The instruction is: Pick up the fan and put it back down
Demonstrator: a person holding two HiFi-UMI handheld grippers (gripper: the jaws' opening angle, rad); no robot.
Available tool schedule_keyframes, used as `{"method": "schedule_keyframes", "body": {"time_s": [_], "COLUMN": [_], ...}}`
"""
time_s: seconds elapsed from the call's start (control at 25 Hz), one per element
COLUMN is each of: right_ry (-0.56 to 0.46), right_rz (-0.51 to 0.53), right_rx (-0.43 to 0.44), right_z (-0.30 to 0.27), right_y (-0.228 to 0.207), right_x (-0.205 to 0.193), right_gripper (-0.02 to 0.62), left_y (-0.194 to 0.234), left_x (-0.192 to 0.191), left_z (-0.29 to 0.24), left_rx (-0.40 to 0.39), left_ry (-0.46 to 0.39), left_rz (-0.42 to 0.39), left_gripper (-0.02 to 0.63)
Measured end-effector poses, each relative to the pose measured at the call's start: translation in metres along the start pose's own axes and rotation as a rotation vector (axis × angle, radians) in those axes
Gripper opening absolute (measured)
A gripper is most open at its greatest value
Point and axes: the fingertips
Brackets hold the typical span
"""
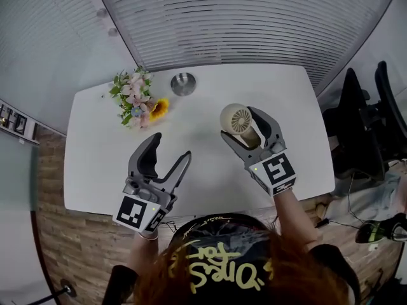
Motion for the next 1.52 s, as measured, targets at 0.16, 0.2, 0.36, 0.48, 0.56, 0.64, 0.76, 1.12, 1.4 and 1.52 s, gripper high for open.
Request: {"method": "schedule_keyframes", "body": {"time_s": [0.16, 0.2, 0.36, 0.48, 0.56, 0.64, 0.76, 1.12, 1.4, 1.52], "right_ry": [-0.064, -0.086, -0.16, -0.202, -0.223, -0.232, -0.239, -0.244, -0.273, -0.233], "right_rz": [-0.01, -0.004, 0.022, 0.047, 0.031, -0.001, 0.0, 0.002, 0.034, 0.015], "right_rx": [-0.046, -0.056, -0.063, -0.077, -0.086, -0.095, -0.103, -0.105, -0.051, -0.028], "right_z": [0.02, 0.025, 0.044, 0.059, 0.066, 0.07, 0.073, 0.074, 0.067, 0.059], "right_y": [0.009, 0.011, 0.024, 0.032, 0.038, 0.043, 0.048, 0.056, 0.06, 0.063], "right_x": [0.029, 0.035, 0.054, 0.066, 0.073, 0.075, 0.077, 0.082, 0.094, 0.091], "right_gripper": [0.354, 0.354, 0.354, 0.354, 0.354, 0.354, 0.354, 0.354, 0.354, 0.354], "left_y": [0.003, 0.004, 0.005, 0.004, 0.004, 0.005, 0.006, 0.01, 0.012, 0.015], "left_x": [0.004, 0.004, 0.007, 0.01, 0.012, 0.011, 0.008, 0.012, 0.004, 0.01], "left_z": [0.005, 0.006, 0.014, 0.02, 0.023, 0.024, 0.028, 0.031, 0.035, 0.035], "left_rx": [-0.015, -0.018, -0.027, -0.033, -0.038, -0.042, -0.052, -0.051, -0.045, -0.031], "left_ry": [-0.012, -0.013, -0.021, -0.027, -0.031, -0.03, -0.004, -0.03, 0.004, -0.032], "left_rz": [0.001, -0.001, -0.006, -0.008, -0.012, -0.015, -0.012, -0.024, -0.011, -0.009], "left_gripper": [0.307, 0.307, 0.307, 0.307, 0.307, 0.307, 0.307, 0.307, 0.307, 0.307]}}
Point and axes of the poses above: the fingertips, and each gripper's own axes: z backward along the fingers, y to its left, x out of its top, and after that the axes turned 15 degrees about x, right-handed
